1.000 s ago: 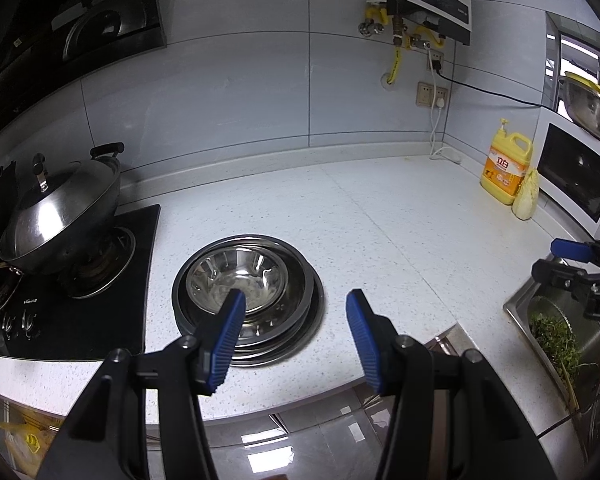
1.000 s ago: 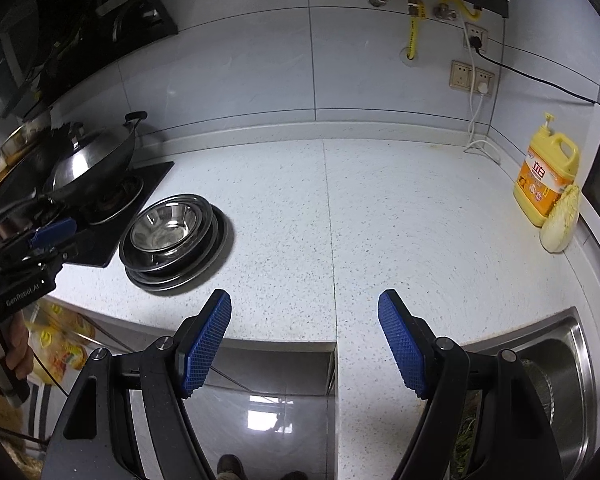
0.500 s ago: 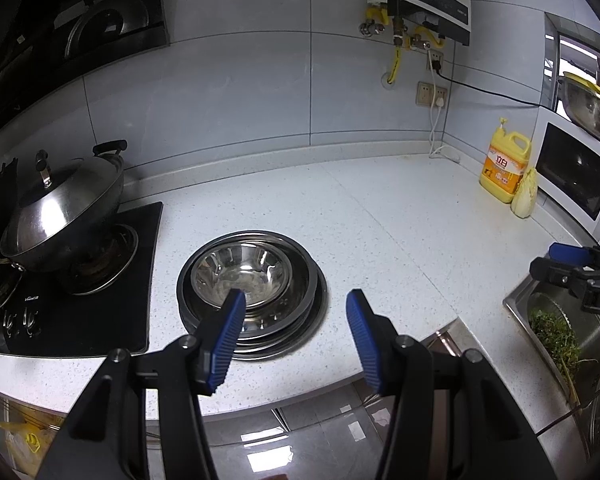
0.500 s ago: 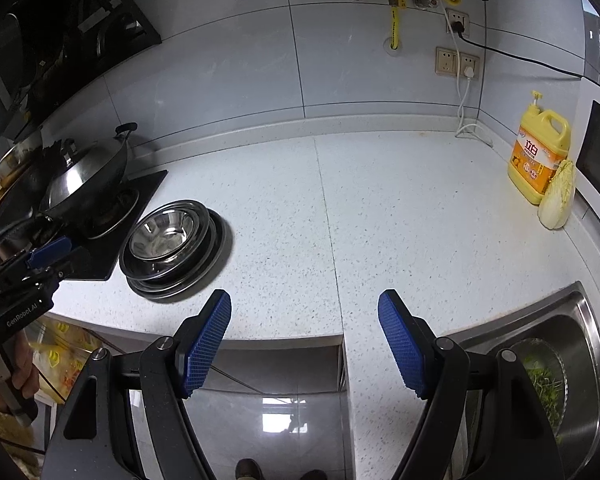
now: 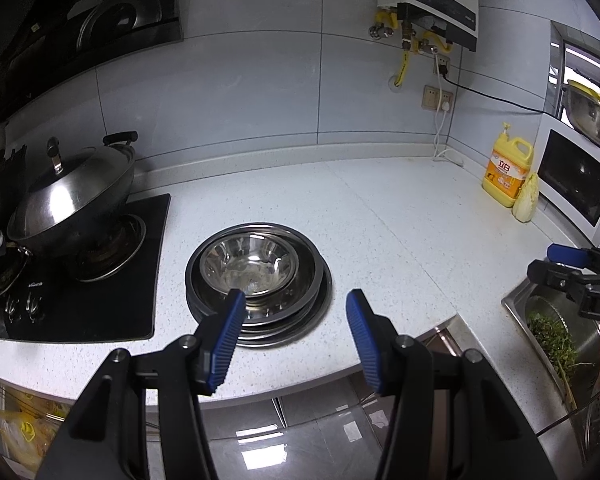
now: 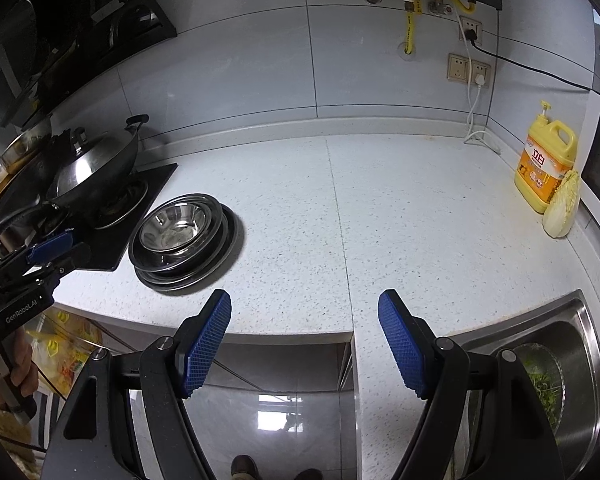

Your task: Organize plates and bowls

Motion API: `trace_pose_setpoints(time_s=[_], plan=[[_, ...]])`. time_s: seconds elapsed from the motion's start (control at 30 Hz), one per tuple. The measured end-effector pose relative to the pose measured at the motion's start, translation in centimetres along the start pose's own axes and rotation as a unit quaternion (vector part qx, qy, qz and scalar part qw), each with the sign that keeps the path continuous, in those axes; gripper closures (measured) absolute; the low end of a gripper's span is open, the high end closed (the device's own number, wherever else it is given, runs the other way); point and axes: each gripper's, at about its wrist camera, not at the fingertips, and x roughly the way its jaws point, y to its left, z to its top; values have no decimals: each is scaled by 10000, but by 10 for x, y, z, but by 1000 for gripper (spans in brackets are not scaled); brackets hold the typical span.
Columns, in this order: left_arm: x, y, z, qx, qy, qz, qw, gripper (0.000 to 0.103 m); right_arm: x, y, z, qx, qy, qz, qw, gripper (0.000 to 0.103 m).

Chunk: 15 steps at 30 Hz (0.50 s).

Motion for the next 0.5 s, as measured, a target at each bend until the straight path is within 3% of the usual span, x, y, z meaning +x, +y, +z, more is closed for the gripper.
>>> trace_pose_setpoints(time_s=[0.5], plan=[[5,-9,-18,216,297,-105,9993,52,-2,6,-7,-81,49,7,10000,32]])
